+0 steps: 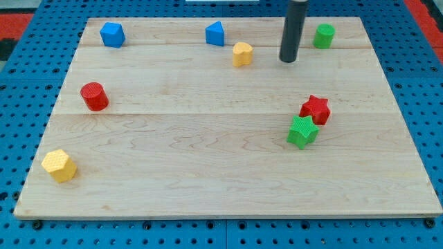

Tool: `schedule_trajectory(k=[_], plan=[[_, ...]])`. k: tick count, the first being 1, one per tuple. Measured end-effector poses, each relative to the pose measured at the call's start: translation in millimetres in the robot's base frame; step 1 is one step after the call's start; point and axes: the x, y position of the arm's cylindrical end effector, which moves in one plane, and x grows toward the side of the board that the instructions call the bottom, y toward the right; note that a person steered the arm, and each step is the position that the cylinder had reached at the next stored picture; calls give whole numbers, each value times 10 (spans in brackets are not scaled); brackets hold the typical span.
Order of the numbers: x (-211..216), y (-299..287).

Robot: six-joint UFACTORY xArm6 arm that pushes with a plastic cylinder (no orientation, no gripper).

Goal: Move the yellow heart horizontally right to the yellow hexagon

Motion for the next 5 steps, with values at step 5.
schedule_trajectory(k=[5], plan=[[1031,-1364]])
